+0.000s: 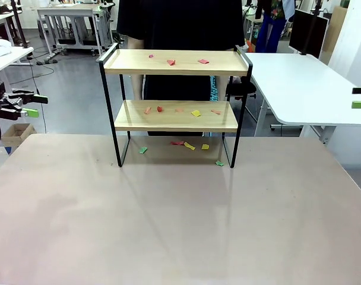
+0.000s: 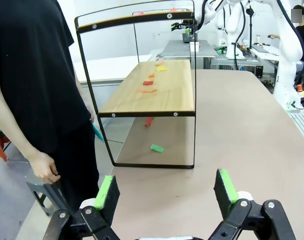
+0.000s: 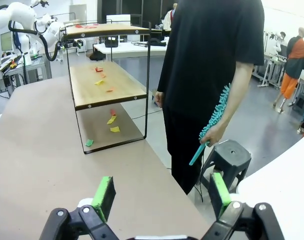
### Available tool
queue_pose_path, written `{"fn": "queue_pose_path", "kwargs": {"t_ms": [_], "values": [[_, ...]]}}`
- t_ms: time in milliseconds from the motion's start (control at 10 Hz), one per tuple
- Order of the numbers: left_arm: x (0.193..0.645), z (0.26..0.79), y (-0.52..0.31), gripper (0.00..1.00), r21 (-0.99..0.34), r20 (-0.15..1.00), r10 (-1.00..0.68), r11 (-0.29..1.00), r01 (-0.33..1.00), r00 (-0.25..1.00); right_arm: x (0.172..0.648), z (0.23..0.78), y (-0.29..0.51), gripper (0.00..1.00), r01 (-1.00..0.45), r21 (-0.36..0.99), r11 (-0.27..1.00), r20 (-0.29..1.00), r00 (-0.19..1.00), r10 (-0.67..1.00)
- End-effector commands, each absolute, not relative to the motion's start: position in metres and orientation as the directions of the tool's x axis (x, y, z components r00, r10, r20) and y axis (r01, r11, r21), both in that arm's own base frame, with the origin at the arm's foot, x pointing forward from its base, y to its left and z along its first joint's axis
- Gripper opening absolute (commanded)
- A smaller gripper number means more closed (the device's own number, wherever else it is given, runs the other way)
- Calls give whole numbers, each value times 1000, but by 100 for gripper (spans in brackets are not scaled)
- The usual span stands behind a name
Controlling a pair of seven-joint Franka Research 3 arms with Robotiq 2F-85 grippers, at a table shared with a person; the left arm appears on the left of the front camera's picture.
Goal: Clean the shelf.
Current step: Pick up the Duster handed by the human.
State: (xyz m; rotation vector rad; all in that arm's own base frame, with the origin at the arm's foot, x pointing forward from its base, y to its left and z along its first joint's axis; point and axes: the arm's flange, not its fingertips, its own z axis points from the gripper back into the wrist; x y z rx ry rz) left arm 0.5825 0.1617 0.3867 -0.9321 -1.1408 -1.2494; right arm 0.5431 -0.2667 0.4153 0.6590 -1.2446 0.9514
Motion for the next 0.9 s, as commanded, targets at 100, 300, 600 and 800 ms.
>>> {"fn": "queue_pose_path", "kwargs": {"t_ms": [100,300,600,800], "values": [[568,398,162,100,114,982,-162,124,986,-94,539,423,-264,100,-873,-126,471,974,-19,224],[565,400,162,100,120,984,-149,121,985,-101,537,426,-263,100,-874,-132,467,976,-32,215],[562,402,163,100,123,985,-135,113,986,-107,536,428,-261,100,-874,-137,466,976,-40,213],[562,403,163,100,117,986,-130,120,986,-101,535,429,-262,100,-885,-113,451,976,-13,219]]}}
